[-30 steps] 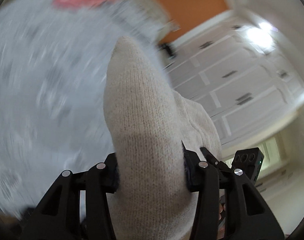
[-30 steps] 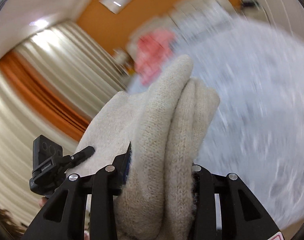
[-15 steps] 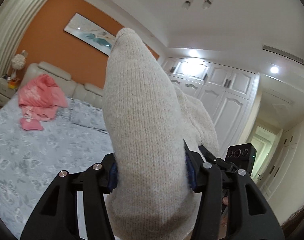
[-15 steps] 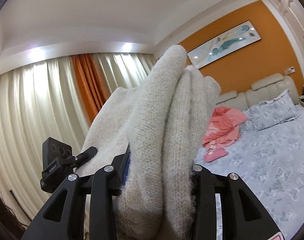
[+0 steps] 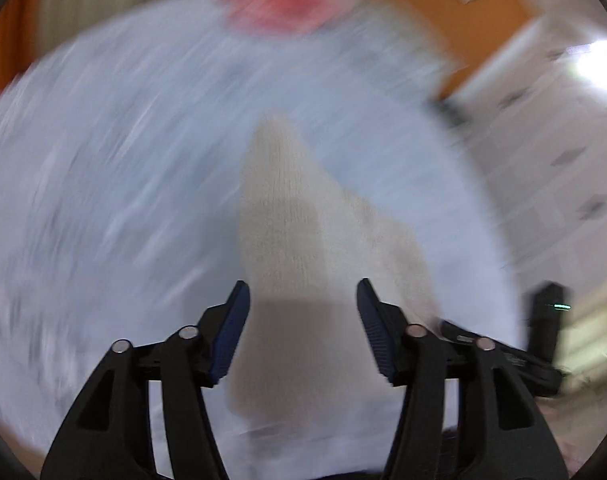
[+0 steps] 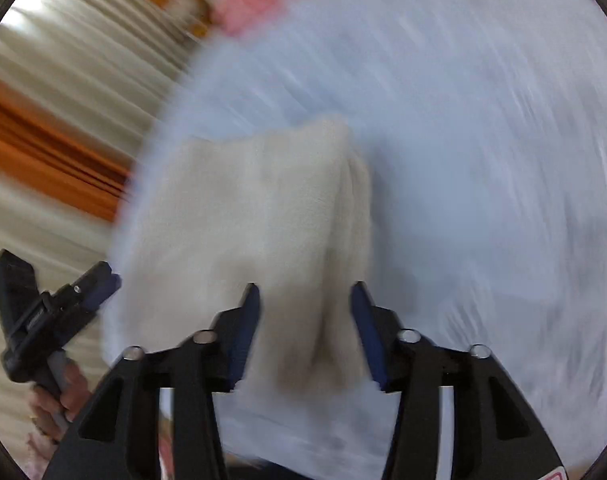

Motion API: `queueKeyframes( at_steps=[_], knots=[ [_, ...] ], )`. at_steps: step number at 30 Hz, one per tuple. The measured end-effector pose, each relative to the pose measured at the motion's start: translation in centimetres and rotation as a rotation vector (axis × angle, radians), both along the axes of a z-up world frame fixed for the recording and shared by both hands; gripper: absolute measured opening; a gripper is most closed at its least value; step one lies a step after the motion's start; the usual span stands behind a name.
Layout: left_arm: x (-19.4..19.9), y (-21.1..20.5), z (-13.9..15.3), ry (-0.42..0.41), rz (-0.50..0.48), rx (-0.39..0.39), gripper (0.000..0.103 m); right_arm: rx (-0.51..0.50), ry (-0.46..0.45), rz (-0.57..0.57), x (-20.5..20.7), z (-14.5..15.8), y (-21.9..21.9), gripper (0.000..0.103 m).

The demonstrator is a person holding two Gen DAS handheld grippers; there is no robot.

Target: Fold small clothes

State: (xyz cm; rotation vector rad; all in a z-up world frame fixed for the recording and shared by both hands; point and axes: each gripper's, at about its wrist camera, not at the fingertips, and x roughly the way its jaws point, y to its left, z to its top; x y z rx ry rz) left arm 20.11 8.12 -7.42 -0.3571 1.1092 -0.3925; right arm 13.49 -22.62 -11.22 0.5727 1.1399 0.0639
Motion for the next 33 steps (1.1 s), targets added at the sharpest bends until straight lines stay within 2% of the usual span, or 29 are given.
queueKeyframes(
  at_steps=[1,3,4,5,6,7,9,11,12,13,14,15,17,19,20,22,24,25,27,29,33],
  knots=[
    [-0.5,0.7,-1.6,0.033,0.021,-0.008,0.049,0.025,-0.006,-0.009,-1.3,-0.8,-0.3,0.039],
    [-2.0,2.2,-2.2,0.007,0.061,-0.075,0.052,0.023,-0.047,-0.022,-2.9,0.0,-0.7,0.04],
    [-2.4,2.5,-1.8,-0.005,0.064,-0.092,0.057,0.021,-0.053,-0.016,-3.1,0.4,-0.6,0.044],
    [-2.8,2.5,-1.4,-0.014,0.064,-0.106,0.067,0.027,-0.056,-0.01,-2.8,0.7,-0.6,0.049],
    [-3.0,2.6,-1.0,-0.025,0.072,-0.116,0.073,0.034,-0.057,-0.008,-2.3,1.1,-0.6,0.059],
    [-3.1,2.6,-0.6,-0.034,0.08,-0.121,0.082,0.037,-0.059,-0.004,-1.7,1.3,-0.5,0.064],
    [-3.5,2.5,-0.7,-0.027,0.099,-0.121,0.087,0.052,-0.062,0.025,-1.2,0.5,0.3,0.071],
    [-2.1,2.2,-2.8,0.014,0.118,-0.123,0.087,0.043,-0.007,0.048,0.1,-1.0,1.5,0.073],
    [-1.7,1.9,-3.8,0.056,0.127,-0.13,0.084,0.035,0.019,0.062,0.6,-2.8,1.9,0.058],
    [-1.5,1.7,-4.8,0.097,0.129,-0.153,0.069,0.031,0.047,0.1,1.6,-4.2,2.6,0.039],
    [-1.4,1.5,-5.3,0.121,0.13,-0.167,0.064,0.004,0.061,0.114,2.4,-4.4,3.0,0.037],
    [-1.5,1.5,-5.3,0.118,0.151,-0.158,0.062,-0.033,0.026,0.114,2.7,-3.3,3.3,0.029],
    [-1.8,1.6,-4.2,0.07,0.152,-0.163,0.057,-0.067,-0.08,0.131,2.9,0.5,3.4,0.025],
    [-1.9,1.4,-3.7,0.056,0.135,-0.146,0.057,-0.108,-0.146,0.142,3.0,3.0,3.1,0.024],
    [-2.0,1.2,-3.9,0.059,0.128,-0.142,0.057,-0.12,-0.149,0.14,3.3,3.2,2.8,0.024],
    [-2.0,0.4,-4.7,0.049,0.112,-0.095,0.06,-0.118,-0.07,0.127,4.2,0.8,2.1,0.027],
    [-1.9,-0.5,-5.4,0.045,0.102,-0.019,0.07,-0.133,0.065,0.146,4.5,-3.5,2.1,0.033],
    [-1.9,-0.7,-5.6,0.056,0.104,-0.007,0.075,-0.119,0.056,0.124,4.0,-3.8,1.8,0.036],
    [-2.3,-0.5,-5.2,0.07,0.132,-0.008,0.075,-0.053,0.023,0.035,3.0,-2.4,1.0,0.039],
    [-2.9,-0.3,-3.9,0.05,0.142,-0.01,0.074,-0.053,-0.021,0.0,1.7,-0.2,0.9,0.043],
    [-5.2,-0.6,0.2,-0.057,0.105,0.095,0.075,-0.203,-0.114,0.012,-2.0,4.8,1.9,0.052]
  ],
)
